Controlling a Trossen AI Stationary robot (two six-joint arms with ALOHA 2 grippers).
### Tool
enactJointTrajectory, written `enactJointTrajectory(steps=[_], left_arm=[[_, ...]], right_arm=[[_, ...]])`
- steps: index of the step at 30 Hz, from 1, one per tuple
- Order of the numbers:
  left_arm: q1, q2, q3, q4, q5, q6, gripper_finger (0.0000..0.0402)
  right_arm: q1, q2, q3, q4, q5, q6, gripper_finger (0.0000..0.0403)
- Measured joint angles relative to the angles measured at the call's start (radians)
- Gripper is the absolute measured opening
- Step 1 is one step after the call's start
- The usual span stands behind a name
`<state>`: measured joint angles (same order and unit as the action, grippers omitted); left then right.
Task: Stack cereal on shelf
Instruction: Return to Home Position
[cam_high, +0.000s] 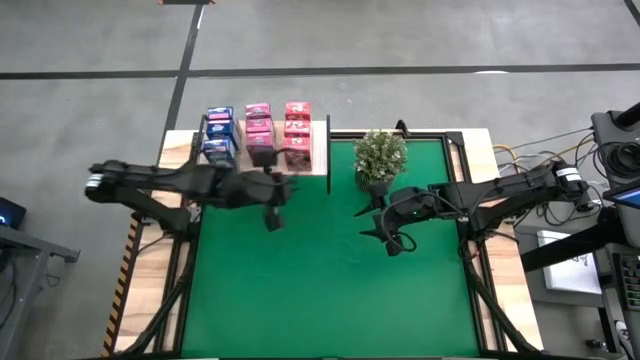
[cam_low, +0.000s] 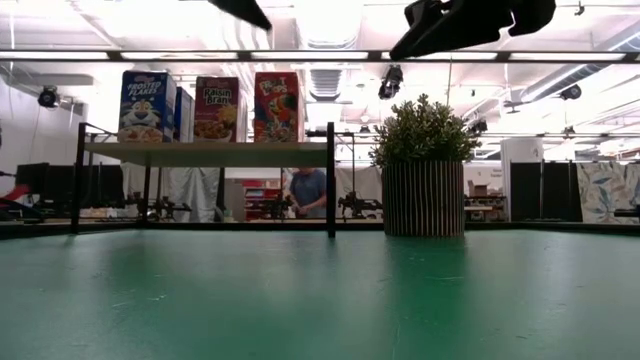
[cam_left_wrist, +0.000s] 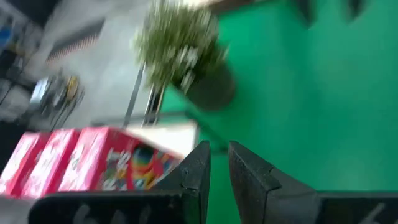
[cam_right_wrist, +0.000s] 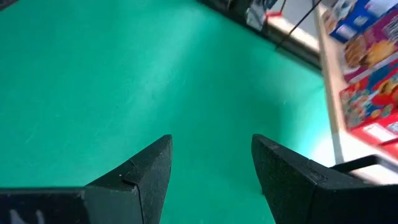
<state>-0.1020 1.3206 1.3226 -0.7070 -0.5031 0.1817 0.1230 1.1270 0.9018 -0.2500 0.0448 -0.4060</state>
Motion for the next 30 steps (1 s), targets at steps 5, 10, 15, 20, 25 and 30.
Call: enactJointTrajectory(steps=[5,10,15,20,25,30], left_arm=[[-0.069,-0.168,-0.179,0.206,0.028,0.001,0.004],[-0.101,-0.307,-0.323,0.318,0.043,-0.006,0.004],[-0.103,-0.423,-0.446,0.377,0.045,-0.01,0.004],[-0.103,-0.532,-0.547,0.42,0.045,-0.007,0.004],[-0.103,-0.649,-0.634,0.462,0.044,-0.007,0.004],[-0.103,-0.754,-0.705,0.496,0.044,-0.007,0.004]], right_arm=[[-0.015,-0.046,-0.054,0.085,-0.001,-0.025,0.021],[-0.027,-0.094,-0.092,0.113,0.0,-0.015,0.021],[-0.032,-0.135,-0.127,0.12,0.0,-0.018,0.021],[-0.032,-0.174,-0.15,0.135,0.0,-0.013,0.021],[-0.035,-0.222,-0.196,0.176,0.0,-0.016,0.021],[-0.049,-0.303,-0.244,0.182,0.002,0.026,0.021]])
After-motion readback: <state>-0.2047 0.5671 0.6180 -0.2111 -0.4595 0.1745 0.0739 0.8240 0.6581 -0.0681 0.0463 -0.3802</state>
